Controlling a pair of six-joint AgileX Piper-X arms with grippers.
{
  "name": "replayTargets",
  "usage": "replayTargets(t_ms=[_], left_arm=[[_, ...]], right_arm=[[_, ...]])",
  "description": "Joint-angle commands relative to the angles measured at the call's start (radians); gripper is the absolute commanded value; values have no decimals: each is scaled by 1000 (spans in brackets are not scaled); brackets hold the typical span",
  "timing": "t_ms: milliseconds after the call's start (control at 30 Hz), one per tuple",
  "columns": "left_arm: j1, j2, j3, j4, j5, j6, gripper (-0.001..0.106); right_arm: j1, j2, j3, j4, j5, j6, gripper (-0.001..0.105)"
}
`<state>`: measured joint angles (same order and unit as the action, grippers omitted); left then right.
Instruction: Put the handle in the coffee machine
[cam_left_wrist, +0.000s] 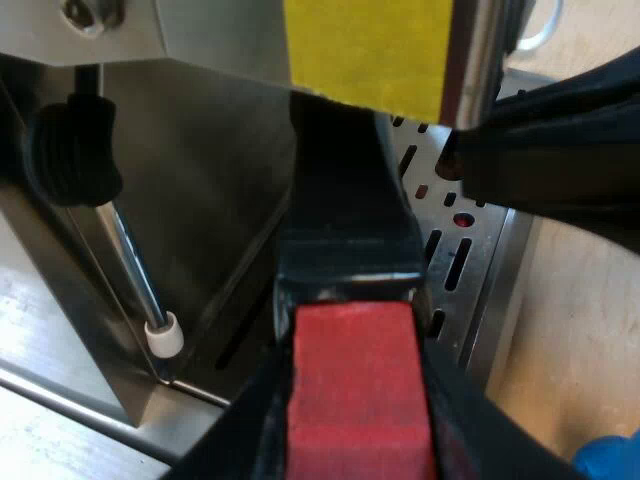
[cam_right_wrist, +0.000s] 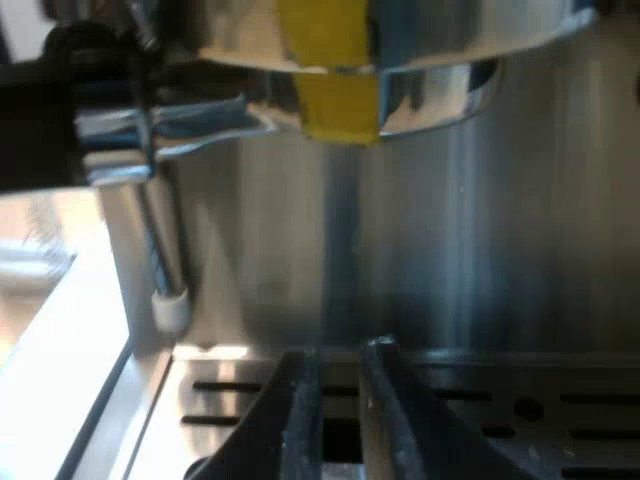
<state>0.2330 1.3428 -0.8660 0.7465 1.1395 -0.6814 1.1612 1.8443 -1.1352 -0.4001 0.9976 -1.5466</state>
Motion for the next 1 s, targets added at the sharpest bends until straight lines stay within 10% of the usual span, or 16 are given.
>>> replayTargets(t_ms=[33, 300, 800, 1000], left_arm=[[0, -26, -24, -31, 198, 7, 1], [0, -26, -24, -23, 198, 7, 1], [0, -26, -24, -6, 198, 7, 1], [0, -26, -24, -6, 198, 7, 1]], right_arm=[[-5, 39, -2, -88, 40, -31, 13], [-28, 119, -2, -368, 31, -240, 13], [-115, 158, -2, -508, -40, -252, 14], [-117, 158, -2, -520, -42, -252, 40]])
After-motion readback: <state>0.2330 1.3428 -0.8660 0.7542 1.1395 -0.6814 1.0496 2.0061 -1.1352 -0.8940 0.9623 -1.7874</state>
